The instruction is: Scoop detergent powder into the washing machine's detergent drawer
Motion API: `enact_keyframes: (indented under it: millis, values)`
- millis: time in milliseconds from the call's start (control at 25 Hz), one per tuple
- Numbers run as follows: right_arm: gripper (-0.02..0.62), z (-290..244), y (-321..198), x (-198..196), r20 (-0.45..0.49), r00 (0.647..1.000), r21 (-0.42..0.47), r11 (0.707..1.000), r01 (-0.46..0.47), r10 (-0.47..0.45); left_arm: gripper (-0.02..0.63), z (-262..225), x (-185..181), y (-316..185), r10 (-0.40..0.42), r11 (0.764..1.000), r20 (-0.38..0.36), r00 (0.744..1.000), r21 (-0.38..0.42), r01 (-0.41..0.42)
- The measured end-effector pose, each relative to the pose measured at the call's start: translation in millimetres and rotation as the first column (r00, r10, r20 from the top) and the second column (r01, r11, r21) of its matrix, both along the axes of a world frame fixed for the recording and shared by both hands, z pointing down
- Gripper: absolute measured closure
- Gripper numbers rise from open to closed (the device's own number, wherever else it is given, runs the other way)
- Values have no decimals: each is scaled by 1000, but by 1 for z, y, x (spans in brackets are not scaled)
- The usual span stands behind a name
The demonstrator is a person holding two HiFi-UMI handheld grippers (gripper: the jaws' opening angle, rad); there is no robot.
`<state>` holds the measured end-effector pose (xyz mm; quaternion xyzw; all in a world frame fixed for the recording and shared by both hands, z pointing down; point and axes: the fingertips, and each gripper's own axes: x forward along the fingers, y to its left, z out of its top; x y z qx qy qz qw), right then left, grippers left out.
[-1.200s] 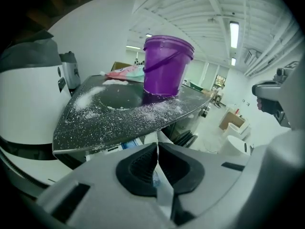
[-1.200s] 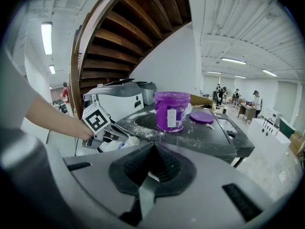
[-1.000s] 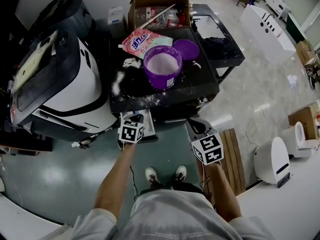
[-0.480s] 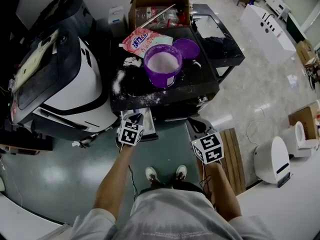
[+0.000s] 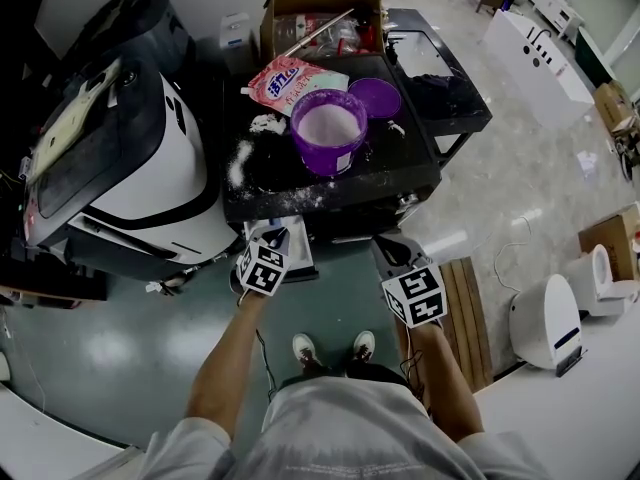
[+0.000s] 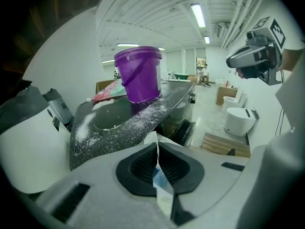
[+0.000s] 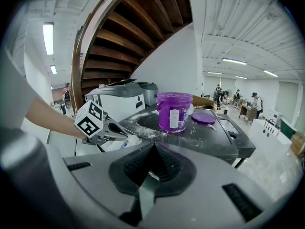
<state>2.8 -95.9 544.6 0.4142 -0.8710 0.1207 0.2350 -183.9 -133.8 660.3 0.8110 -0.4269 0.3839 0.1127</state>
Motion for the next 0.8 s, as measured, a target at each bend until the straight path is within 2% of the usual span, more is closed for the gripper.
enact_keyframes:
  millis: [240, 520, 640, 800]
  values:
    - [591, 0, 1, 1, 3, 1000, 0, 1000, -2, 2, 592, -2, 3, 0, 36, 999, 43, 998, 24, -37]
    - [591, 4, 4, 2, 2, 1000, -5, 1000, 4, -4, 592, -5, 6, 7, 115, 989, 147, 983, 71, -126]
    - [591, 3, 6, 1, 2, 1000, -6, 1000, 7, -7, 592, -8, 8, 12, 166, 977, 224, 960, 95, -191]
    - [591, 0, 7, 1, 1, 1000, 2, 1000, 13, -13, 592, -8, 10, 18, 225, 954, 341, 913, 114, -278]
